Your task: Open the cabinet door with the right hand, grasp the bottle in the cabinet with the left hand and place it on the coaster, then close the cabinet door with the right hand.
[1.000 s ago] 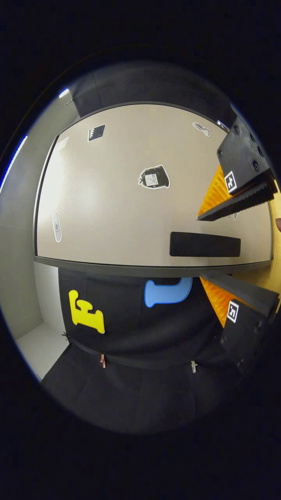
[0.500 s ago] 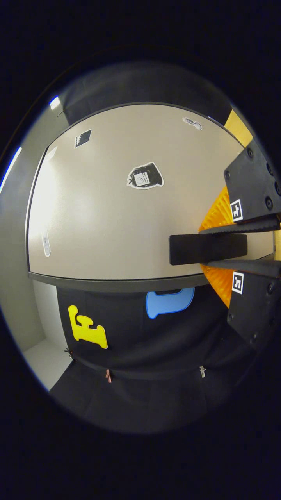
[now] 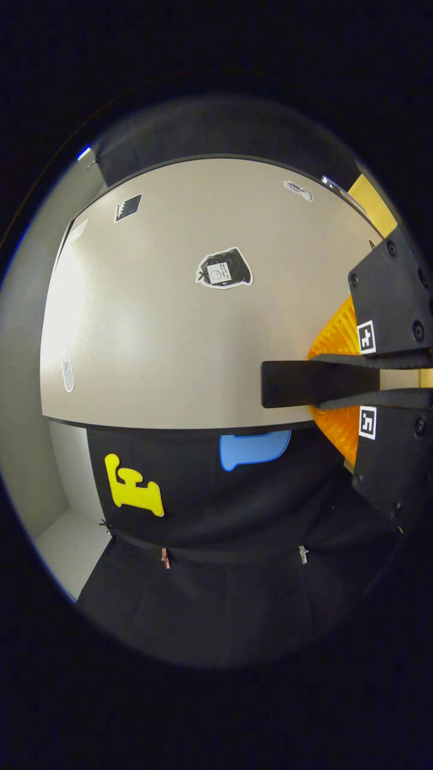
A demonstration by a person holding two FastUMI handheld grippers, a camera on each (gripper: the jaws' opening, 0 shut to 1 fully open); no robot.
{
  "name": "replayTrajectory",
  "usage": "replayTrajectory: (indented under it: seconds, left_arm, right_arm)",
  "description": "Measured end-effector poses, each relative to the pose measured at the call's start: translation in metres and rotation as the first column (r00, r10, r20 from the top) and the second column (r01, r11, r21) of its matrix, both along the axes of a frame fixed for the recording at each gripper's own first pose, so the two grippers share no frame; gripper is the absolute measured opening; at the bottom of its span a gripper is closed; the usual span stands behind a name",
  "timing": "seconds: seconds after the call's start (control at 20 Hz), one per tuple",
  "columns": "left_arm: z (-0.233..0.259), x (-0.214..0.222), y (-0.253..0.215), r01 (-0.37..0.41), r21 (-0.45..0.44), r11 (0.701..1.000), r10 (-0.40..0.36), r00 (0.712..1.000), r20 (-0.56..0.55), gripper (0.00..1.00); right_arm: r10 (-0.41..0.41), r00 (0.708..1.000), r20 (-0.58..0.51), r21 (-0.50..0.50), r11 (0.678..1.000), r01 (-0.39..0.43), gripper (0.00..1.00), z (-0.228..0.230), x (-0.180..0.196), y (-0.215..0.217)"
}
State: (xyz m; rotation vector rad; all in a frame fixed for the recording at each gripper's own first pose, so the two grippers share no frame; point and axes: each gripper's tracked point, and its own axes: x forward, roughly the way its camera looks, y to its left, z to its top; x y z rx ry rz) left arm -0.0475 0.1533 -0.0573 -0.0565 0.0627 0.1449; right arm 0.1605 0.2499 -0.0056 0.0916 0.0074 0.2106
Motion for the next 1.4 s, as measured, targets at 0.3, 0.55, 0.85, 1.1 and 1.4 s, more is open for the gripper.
replayTrajectory:
  seconds: [0.3, 0.55, 0.85, 1.1, 1.4]
  left_arm:
    - [0.003, -0.012, -0.02, 0.005, -0.002, 1.0, -0.005, 1.0, 0.007, 0.95]
    - [0.008, -0.02, -0.038, 0.009, 0.008, 1.0, -0.009, 1.0, 0.014, 0.95]
    - [0.014, -0.026, -0.062, 0.029, 0.022, 0.999, -0.029, 0.999, 0.017, 0.94]
    - [0.02, -0.023, -0.088, 0.063, 0.031, 0.997, -0.064, 0.998, 0.023, 0.95]
    - [0.03, -0.015, -0.119, 0.121, 0.053, 0.991, -0.123, 0.992, 0.034, 0.95]
  right_arm:
    - [0.072, 0.997, -0.004, 0.014, 0.997, -0.072, 0.16, 0.006, -0.059, -0.018]
    - [0.1, 0.995, -0.008, 0.027, 0.995, -0.099, 0.16, 0.013, -0.09, -0.03]
    - [0.125, 0.992, -0.006, 0.036, 0.991, -0.125, 0.16, 0.015, -0.127, -0.06]
    - [0.132, 0.991, -0.009, 0.052, 0.99, -0.132, 0.16, 0.016, -0.157, -0.095]
    - [0.096, 0.995, -0.024, 0.045, 0.995, -0.095, 0.16, 0.016, -0.183, -0.14]
